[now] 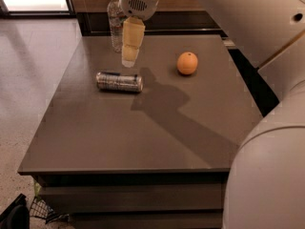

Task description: Place redbull can upright

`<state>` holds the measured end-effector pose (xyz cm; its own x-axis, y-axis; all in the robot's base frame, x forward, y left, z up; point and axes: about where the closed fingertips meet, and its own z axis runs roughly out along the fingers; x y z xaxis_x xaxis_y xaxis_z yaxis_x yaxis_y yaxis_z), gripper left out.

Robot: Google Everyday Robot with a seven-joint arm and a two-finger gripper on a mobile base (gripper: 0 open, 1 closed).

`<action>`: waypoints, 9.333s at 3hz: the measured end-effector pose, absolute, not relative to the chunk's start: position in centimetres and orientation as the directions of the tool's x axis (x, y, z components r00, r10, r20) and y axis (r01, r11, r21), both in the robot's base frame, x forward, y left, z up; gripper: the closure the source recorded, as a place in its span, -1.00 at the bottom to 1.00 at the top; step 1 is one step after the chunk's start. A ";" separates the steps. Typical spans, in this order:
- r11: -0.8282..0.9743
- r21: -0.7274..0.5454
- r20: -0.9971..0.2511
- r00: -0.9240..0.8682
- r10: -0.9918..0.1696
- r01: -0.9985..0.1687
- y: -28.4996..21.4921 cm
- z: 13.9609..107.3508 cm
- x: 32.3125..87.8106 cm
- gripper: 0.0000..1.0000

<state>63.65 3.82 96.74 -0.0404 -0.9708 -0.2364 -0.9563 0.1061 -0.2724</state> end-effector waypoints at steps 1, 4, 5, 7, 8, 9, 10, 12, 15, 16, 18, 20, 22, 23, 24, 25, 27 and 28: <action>0.076 -0.207 -0.218 -0.030 -0.976 -0.975 7.1 92.8 64.5 -1.00; 0.077 -0.082 -0.165 -0.062 -0.984 -0.994 10.5 86.0 63.3 -1.00; 0.077 -0.056 -0.131 -0.069 -0.989 -0.995 10.9 84.0 63.7 -1.00; 0.076 -0.045 -0.081 -0.072 -0.994 -0.996 9.6 81.6 64.6 -0.51; 0.104 -0.042 -0.076 -0.101 -0.992 -0.994 8.4 81.3 64.7 0.11; 0.104 -0.042 -0.076 -0.101 -0.992 -0.994 8.4 82.0 64.7 0.57; 0.104 -0.050 -0.086 -0.099 -0.991 -0.993 8.8 81.7 65.0 1.00; 0.104 -0.050 -0.086 -0.099 -0.991 -0.993 8.8 81.7 65.0 1.00; 0.057 -0.085 -0.334 -0.026 -0.942 -0.995 6.1 85.8 64.0 1.00; 0.068 -0.105 -0.421 -0.017 -0.907 -0.992 3.5 89.0 63.3 1.00; 0.037 -0.145 -0.711 0.078 -0.699 -0.989 3.4 92.8 61.2 1.00; 0.112 -0.111 -0.879 0.045 -0.475 -0.988 7.9 93.0 60.2 1.00; 0.211 0.049 -0.938 -0.117 -0.325 -0.976 11.1 90.5 62.0 1.00; 0.248 0.090 -0.952 -0.156 -0.262 -0.965 11.5 89.4 62.4 1.00; 0.275 0.103 -0.966 -0.163 -0.202 -0.956 11.6 88.8 62.5 1.00; 0.280 0.089 -0.976 -0.141 -0.168 -0.956 11.8 88.6 62.8 1.00; 0.282 0.000 -0.991 -0.038 -0.129 -0.959 12.1 88.5 62.8 1.00; 0.294 -0.010 -0.993 -0.024 -0.111 -0.956 11.8 87.8 62.7 1.00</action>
Offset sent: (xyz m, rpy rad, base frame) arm 0.0031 0.0730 -0.1028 -0.0360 0.2185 0.0537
